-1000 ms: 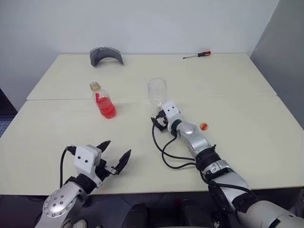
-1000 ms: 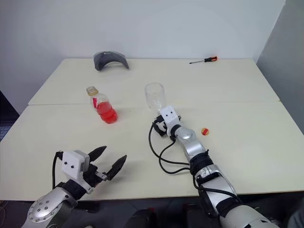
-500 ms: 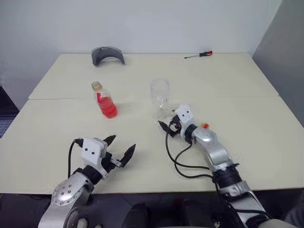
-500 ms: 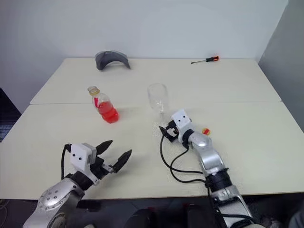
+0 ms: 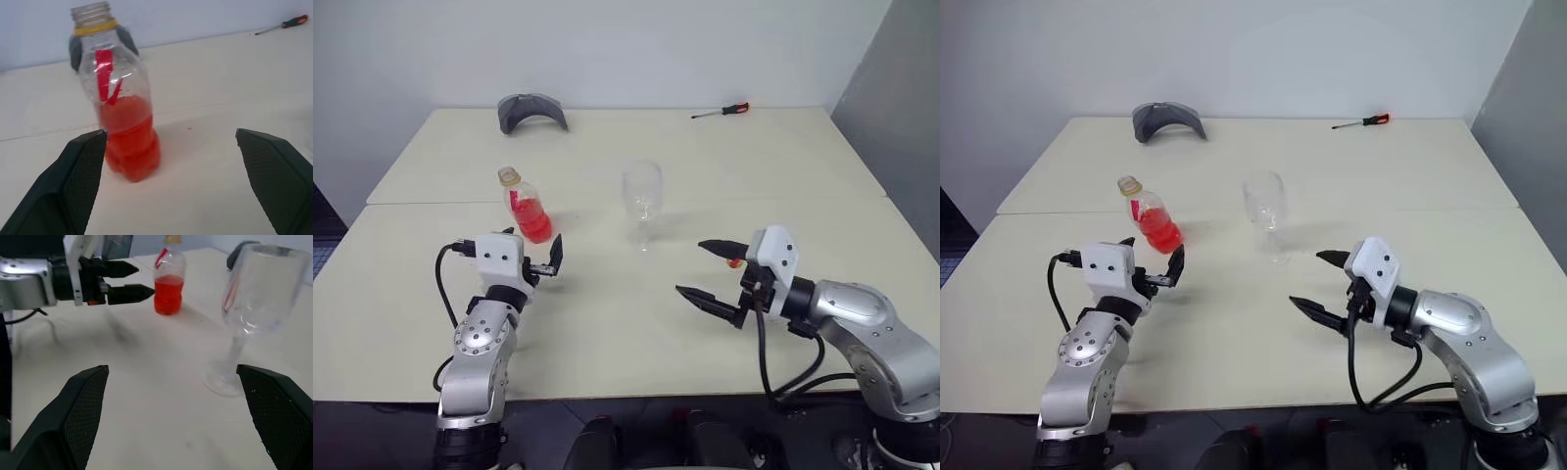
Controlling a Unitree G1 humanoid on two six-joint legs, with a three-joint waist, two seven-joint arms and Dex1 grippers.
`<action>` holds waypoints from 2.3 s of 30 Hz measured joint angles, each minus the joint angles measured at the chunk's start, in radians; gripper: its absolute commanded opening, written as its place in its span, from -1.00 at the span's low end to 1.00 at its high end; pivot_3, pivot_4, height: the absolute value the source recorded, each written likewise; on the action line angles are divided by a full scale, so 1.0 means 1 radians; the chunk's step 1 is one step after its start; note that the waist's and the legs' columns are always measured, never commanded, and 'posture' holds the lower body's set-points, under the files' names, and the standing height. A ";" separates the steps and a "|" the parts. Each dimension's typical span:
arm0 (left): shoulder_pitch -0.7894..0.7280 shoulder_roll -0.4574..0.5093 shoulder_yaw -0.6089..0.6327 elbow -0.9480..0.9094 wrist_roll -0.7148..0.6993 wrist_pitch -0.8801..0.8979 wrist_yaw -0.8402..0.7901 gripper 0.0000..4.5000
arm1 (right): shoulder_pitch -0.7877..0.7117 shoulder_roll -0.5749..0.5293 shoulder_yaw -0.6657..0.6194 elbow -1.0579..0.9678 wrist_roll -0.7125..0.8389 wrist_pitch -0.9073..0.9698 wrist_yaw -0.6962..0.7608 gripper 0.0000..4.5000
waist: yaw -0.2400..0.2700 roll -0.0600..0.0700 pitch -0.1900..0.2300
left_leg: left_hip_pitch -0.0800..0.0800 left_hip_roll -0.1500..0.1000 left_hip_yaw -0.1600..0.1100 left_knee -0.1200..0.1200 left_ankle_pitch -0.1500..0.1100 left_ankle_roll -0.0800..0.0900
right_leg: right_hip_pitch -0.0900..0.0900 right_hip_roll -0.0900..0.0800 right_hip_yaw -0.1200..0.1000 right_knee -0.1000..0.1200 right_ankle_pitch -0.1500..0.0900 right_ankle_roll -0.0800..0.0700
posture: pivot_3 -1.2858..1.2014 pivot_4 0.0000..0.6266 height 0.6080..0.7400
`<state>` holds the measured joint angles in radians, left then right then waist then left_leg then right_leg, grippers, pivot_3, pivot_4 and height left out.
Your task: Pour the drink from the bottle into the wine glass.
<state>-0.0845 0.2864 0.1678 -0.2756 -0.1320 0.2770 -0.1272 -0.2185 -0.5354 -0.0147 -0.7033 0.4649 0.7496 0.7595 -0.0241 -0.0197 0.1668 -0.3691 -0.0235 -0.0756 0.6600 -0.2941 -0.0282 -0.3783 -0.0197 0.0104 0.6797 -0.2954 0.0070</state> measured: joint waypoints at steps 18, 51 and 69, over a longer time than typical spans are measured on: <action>-0.245 0.033 0.119 0.282 -0.032 -0.066 0.002 1.00 | -0.063 0.012 0.039 0.001 0.081 0.002 -0.078 0.98 | 0.007 -0.003 0.002 | -0.005 -0.001 -0.002 0.002 0.001 -0.001 | -0.003 0.000 -0.002 0.000 0.001 0.000 | 0.03 -0.52 1.00; -0.621 0.047 0.061 0.997 -0.002 -0.351 -0.105 0.59 | -0.107 0.022 0.055 -0.002 0.112 0.029 -0.215 1.00 | 0.018 -0.004 0.002 | -0.013 -0.001 -0.003 0.004 0.003 -0.005 | -0.011 -0.001 -0.004 0.001 0.001 0.000 | 0.03 -0.52 1.00; -0.715 0.109 -0.081 0.958 0.041 -0.294 -0.303 -0.45 | -0.210 0.049 0.051 0.060 0.110 0.040 -0.267 1.00 | 0.019 -0.007 0.004 | -0.014 -0.001 -0.004 0.005 0.003 -0.005 | -0.011 -0.001 -0.005 0.002 0.001 0.000 | 0.03 -0.52 1.00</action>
<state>-0.7999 0.3955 0.0872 0.6823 -0.0905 -0.0167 -0.4304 -0.4281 -0.4864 0.0360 -0.6431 0.5747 0.7900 0.4923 -0.0052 -0.0272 0.1712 -0.3830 -0.0249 -0.0792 0.6646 -0.2910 -0.0331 -0.3895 -0.0204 0.0057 0.6815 -0.2940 0.0068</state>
